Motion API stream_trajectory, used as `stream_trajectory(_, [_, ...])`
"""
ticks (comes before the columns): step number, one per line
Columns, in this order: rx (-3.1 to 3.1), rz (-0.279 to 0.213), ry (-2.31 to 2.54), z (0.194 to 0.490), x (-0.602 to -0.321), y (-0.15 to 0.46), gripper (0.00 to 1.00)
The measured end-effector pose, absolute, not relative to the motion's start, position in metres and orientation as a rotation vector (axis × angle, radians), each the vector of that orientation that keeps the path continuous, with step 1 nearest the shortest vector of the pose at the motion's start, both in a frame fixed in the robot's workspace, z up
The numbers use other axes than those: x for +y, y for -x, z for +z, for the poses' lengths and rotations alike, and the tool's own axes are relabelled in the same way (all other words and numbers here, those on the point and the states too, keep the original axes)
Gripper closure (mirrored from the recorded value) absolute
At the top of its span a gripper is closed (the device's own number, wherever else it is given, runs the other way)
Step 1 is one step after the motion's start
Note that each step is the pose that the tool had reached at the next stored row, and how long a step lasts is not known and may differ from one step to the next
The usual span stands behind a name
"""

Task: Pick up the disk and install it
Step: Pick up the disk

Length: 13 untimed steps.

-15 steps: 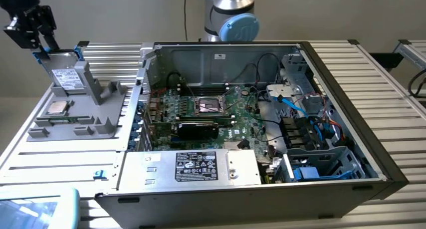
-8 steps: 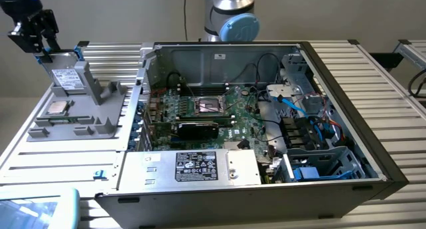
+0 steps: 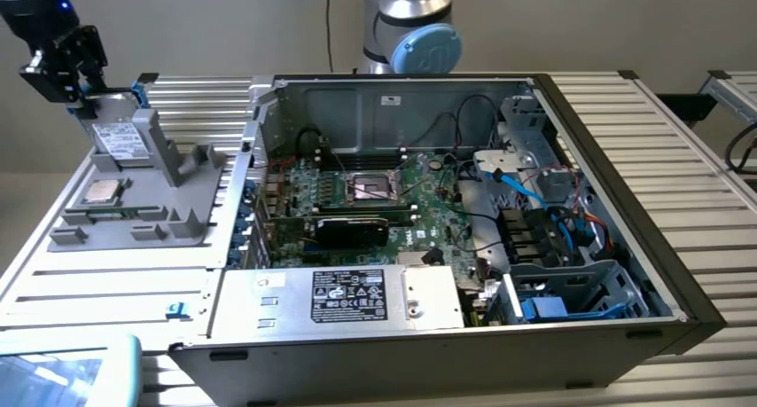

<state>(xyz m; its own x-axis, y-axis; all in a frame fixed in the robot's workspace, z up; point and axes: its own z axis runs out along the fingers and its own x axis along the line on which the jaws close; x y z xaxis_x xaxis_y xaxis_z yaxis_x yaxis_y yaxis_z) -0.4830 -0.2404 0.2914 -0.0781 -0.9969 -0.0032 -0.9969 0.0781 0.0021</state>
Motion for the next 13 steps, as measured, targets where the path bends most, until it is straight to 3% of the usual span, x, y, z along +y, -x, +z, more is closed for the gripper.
stream_trajectory(13, [2.312, 0.024, 2.138, 0.2852, -0.2406, 0.4824, 0.43])
